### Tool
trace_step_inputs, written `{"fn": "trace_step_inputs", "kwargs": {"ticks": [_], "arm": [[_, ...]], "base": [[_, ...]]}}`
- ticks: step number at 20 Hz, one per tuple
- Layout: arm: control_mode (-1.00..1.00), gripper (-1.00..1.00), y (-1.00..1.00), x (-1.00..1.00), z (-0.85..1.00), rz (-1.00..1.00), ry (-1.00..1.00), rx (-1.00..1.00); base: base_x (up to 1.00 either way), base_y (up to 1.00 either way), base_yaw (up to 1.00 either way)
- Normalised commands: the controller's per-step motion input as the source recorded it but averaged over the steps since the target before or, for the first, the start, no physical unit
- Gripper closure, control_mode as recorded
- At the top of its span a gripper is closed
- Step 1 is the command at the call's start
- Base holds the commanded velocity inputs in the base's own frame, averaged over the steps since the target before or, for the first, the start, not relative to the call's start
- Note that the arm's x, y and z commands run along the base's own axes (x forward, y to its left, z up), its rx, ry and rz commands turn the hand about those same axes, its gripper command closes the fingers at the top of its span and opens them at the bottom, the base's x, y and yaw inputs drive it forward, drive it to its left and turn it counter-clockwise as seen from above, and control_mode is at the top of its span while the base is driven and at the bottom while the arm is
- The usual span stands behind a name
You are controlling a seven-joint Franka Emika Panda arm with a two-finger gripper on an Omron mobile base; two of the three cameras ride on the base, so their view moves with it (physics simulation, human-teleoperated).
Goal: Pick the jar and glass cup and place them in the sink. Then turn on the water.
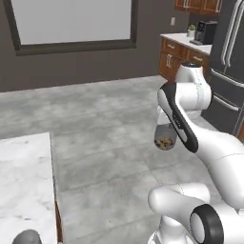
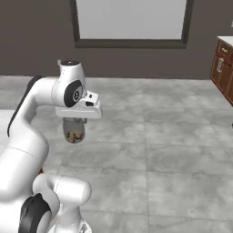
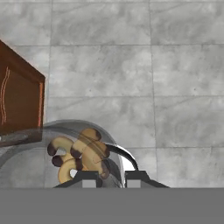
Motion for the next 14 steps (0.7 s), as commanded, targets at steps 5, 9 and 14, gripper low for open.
{"fn": "trace_step_inputs", "kwargs": {"ticks": [5,9,14], "arm": [[1.0,1.0,0.0,0.0,0.0,0.0,0.0,0.0],[1.0,1.0,0.0,0.0,0.0,0.0,0.0,0.0],[1.0,1.0,0.0,0.0,0.0,0.0,0.0,0.0]], "base": [[0.25,-0.35,-0.51],[0.31,-0.38,-0.48],[0.32,-0.41,-0.48]]}}
